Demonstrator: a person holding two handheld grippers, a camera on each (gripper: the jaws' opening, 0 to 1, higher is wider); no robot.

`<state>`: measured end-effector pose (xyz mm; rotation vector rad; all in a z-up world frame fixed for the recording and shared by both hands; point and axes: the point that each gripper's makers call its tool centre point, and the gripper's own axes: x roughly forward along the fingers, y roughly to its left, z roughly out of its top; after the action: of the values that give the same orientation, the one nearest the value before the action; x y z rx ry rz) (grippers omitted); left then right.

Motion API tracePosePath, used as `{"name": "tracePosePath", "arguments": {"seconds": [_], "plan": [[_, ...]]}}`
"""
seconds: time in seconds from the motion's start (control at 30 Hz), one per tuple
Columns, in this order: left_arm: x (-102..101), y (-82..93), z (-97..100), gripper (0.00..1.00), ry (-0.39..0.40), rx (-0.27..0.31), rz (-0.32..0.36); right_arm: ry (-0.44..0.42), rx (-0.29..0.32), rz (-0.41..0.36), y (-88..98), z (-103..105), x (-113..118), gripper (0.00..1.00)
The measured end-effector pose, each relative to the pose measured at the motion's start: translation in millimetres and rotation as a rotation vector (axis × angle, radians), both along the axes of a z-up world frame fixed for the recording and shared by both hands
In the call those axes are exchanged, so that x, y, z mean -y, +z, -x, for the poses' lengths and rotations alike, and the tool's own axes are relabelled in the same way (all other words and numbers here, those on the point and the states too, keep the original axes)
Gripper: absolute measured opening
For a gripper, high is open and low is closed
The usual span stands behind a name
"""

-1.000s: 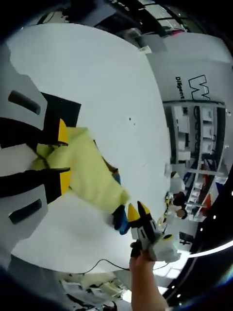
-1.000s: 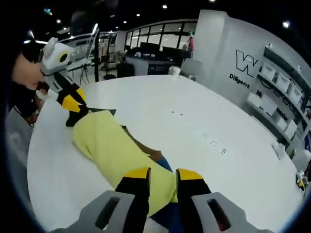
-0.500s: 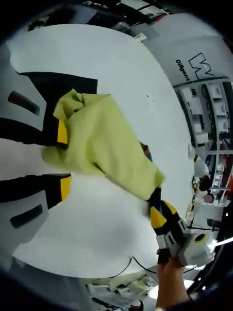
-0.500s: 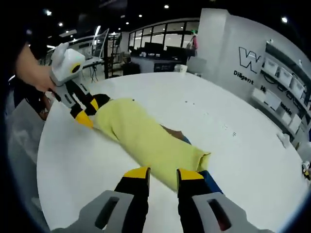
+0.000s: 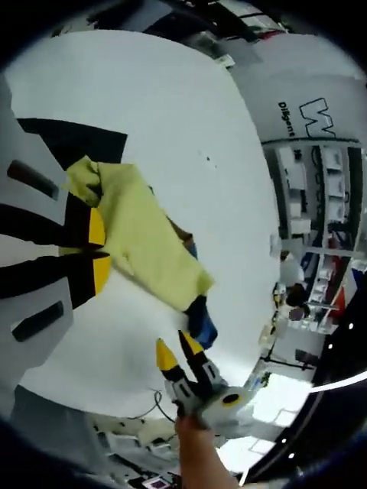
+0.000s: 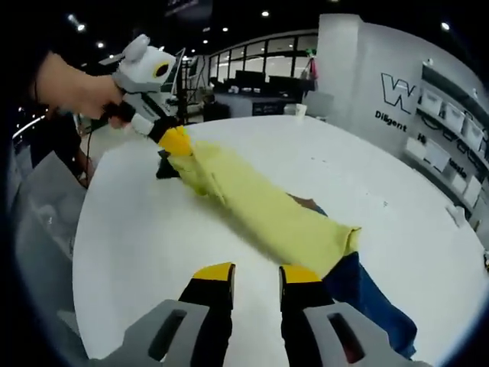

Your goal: Fold the garment on the visible template until the final outline fits inside the template.

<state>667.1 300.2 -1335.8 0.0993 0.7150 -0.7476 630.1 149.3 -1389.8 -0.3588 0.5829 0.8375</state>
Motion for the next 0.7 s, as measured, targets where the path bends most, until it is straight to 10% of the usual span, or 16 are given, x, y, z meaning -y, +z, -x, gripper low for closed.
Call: {"name": "tracePosePath", "arguments": {"seconds": [0.7], "plan": [[44.8,127.9,-22.6,0.05,0.08,-0.034,0.393,0.094,0.047,-0.07,22.9,2.6,-70.1,0.28]]}}
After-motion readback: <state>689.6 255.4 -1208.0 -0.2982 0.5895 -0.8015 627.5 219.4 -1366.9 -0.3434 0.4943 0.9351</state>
